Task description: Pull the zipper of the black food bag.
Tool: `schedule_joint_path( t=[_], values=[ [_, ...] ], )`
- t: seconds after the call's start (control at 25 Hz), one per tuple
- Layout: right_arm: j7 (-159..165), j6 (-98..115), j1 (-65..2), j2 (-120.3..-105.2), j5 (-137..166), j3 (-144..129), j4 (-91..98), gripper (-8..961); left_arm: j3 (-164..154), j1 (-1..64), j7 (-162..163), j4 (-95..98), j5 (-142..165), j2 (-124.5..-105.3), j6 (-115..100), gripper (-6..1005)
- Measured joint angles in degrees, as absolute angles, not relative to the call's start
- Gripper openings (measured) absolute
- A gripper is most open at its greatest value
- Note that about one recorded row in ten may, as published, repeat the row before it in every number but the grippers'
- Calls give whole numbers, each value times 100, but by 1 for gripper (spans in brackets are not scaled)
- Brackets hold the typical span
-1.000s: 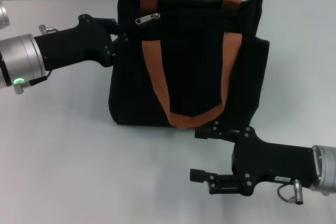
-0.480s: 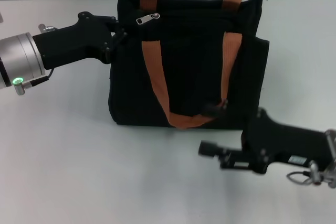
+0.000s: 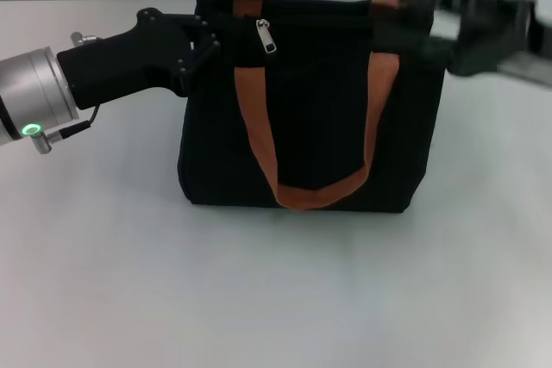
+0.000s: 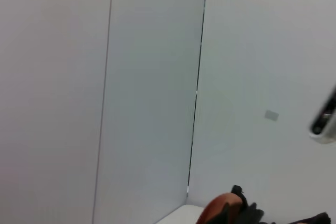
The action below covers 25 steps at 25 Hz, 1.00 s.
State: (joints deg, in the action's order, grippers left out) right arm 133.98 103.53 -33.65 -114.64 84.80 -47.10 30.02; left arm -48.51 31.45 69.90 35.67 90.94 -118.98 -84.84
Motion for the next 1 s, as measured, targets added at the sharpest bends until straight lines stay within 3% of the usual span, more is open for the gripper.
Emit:
schedule_joint_path(
  t=[0.16,0.44,0.68,0.84,1.0],
  values=[
    [14995,10057,-4058,-11126,8626,-4765,2516,816,-4841,3150,6992,3546,9088,-11900,-8417,30],
    [14595,9734,-4329,-11102,8734,-4752,2411,816,-4811,3125,6970,3350,8715,-11885,-8341,33],
    [13182,9617,-4175,-11222,8736,-4761,2461,816,-4850,3122,6986,3345,8693,-11894,-8358,35],
    [11705,9691,-4012,-11418,8711,-4734,2588,816,-4852,3154,6987,3327,8659,-11903,-8382,36],
    [10579,9750,-3776,-11706,8795,-4822,3111,815,-4852,3217,6988,3275,8595,-11904,-8418,37]
  ],
)
